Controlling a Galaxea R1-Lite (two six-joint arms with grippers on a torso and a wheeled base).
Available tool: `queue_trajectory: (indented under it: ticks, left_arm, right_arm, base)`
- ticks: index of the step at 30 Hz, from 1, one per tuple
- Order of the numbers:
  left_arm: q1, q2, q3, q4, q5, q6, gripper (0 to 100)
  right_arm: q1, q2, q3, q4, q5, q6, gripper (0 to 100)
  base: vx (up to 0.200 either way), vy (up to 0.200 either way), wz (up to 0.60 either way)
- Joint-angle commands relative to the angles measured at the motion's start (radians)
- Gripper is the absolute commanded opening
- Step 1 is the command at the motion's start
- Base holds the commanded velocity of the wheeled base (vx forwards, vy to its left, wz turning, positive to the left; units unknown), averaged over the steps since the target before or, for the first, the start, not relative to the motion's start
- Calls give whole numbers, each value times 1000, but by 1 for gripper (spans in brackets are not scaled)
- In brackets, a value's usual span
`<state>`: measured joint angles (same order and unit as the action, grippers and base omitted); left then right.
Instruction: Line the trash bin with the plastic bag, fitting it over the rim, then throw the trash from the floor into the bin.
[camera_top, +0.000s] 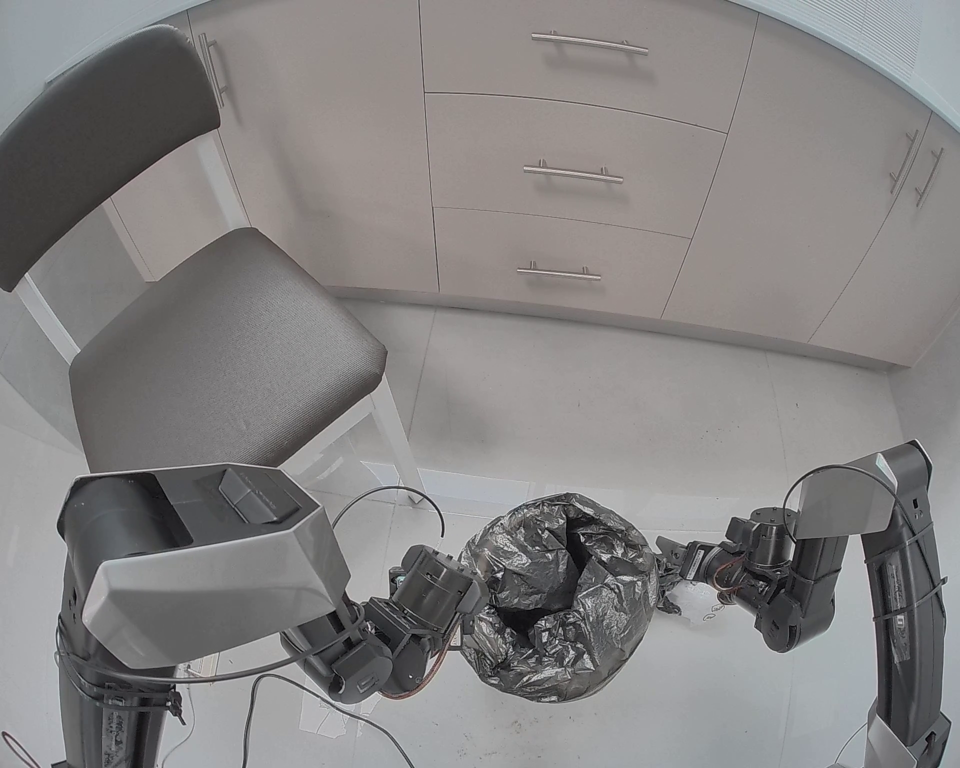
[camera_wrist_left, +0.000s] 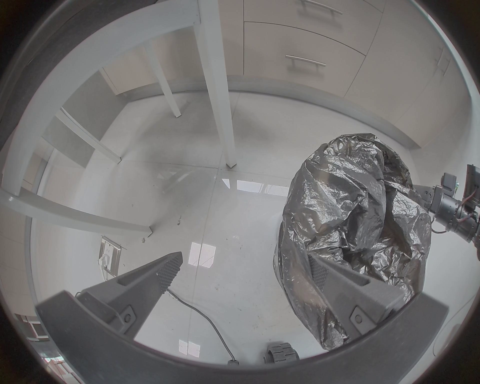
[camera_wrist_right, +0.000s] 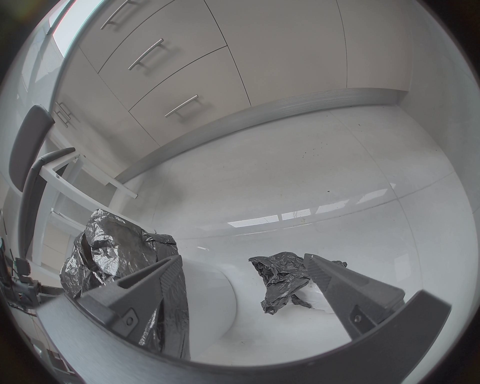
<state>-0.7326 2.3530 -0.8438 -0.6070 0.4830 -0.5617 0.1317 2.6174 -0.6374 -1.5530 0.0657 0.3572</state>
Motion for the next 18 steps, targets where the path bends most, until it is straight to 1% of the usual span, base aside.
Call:
queue_trajectory:
  ticks: [1,9,11,18]
  left_arm:
    - [-1,-6,2,0,0,-1,100]
    - [12,29,-4,-2,0,11,100]
    - [38,68,-21,-14,0,51,100]
    - [68,114,-67,-14,-1,94,100]
  right_arm:
    - [0,6,-1,-18,0,0,100]
    - [2,6,-2,-18,0,-1,100]
    - [8,6,-1,-18,0,-1,100]
    - [6,10,-2,-18,0,-3,100]
  base:
    - [0,0,0]
    - [0,0,0]
    - [0,0,0]
    - [0,0,0]
